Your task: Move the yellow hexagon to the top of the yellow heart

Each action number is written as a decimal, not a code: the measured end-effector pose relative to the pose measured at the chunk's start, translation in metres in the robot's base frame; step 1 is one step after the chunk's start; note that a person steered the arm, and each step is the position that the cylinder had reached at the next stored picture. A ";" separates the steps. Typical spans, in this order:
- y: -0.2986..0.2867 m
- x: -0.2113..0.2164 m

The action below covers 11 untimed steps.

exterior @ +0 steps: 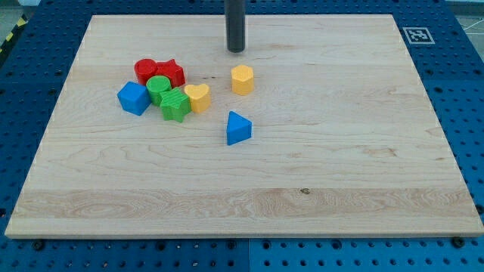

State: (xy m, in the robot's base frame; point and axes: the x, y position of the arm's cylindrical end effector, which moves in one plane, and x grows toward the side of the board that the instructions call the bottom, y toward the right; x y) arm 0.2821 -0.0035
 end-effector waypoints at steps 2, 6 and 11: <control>0.031 0.050; 0.009 0.085; -0.055 0.085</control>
